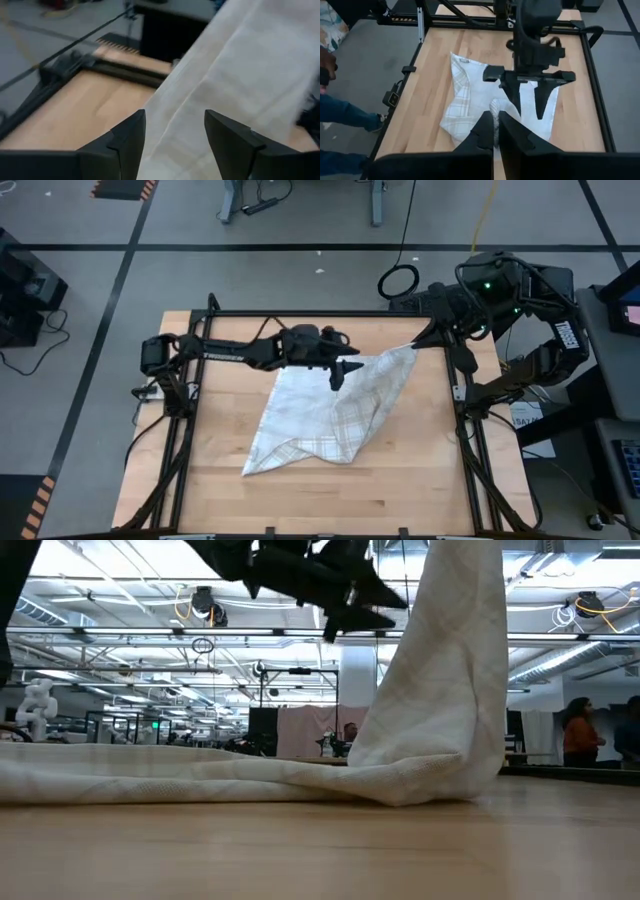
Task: Roll towel
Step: Roll the towel
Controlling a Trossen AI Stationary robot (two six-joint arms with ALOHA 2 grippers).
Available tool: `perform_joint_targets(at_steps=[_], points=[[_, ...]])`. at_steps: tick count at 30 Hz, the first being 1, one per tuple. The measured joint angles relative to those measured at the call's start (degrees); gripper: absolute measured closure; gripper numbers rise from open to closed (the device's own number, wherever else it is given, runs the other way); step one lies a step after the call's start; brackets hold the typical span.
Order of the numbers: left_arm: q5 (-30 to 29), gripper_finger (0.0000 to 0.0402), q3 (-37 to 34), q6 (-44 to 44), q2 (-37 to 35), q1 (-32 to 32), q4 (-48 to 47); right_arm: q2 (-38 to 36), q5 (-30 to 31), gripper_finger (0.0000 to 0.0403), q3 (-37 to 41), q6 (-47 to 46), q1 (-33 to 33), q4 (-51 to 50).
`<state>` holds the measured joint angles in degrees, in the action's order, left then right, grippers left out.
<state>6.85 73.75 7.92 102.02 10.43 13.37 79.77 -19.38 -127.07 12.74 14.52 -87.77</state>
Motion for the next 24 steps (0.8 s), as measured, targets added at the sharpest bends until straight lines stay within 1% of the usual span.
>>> perform_joint_targets(at_steps=[3,5,7,9,13,15,17,19,22,23,24], points=[[5.13,0.0192,0.69,-1.30,1.18,1.53,-1.27,0.00,-0.02,0.0401,0.00,0.38,0.00,-0.01],[8.66,0.0192,1.48,-2.10,3.40,2.11,0.16,0.00,-0.02,0.0401,0.00,0.38,0.00,-0.07],[11.85,0.0192,2.03,-2.87,4.84,2.25,-0.59,0.04,-0.02,0.0401,0.00,0.38,0.00,-0.34],[11.93,0.0192,3.69,-4.24,6.87,1.76,0.91,0.04,-0.02,0.0401,0.00,0.38,0.00,-0.41],[10.69,0.0194,4.19,-5.18,9.18,1.10,1.45,0.04,-0.04,0.0401,0.00,0.16,0.00,-0.45],[11.02,0.0205,4.16,-5.32,9.25,0.89,0.94,0.04,0.04,0.0401,0.00,0.14,0.00,-0.47],[11.69,0.0233,4.27,-5.87,9.04,0.56,0.12,0.04,0.65,0.0401,0.00,-0.09,0.02,-0.53],[11.80,0.0275,4.27,-6.34,9.04,0.17,-0.32,0.04,1.44,0.0401,0.00,-0.12,0.00,-0.69],[11.79,0.0354,4.25,-5.15,9.03,-0.12,-0.18,0.04,1.61,0.0401,0.00,-0.24,0.02,-0.82],[11.71,0.0376,4.25,-4.00,8.98,-0.09,0.00,0.04,1.68,0.0401,0.00,-0.25,0.02,-0.82],[11.64,0.0388,4.25,-2.60,8.92,-0.08,-0.03,0.04,1.70,0.0401,0.00,-0.25,0.00,-0.82]])
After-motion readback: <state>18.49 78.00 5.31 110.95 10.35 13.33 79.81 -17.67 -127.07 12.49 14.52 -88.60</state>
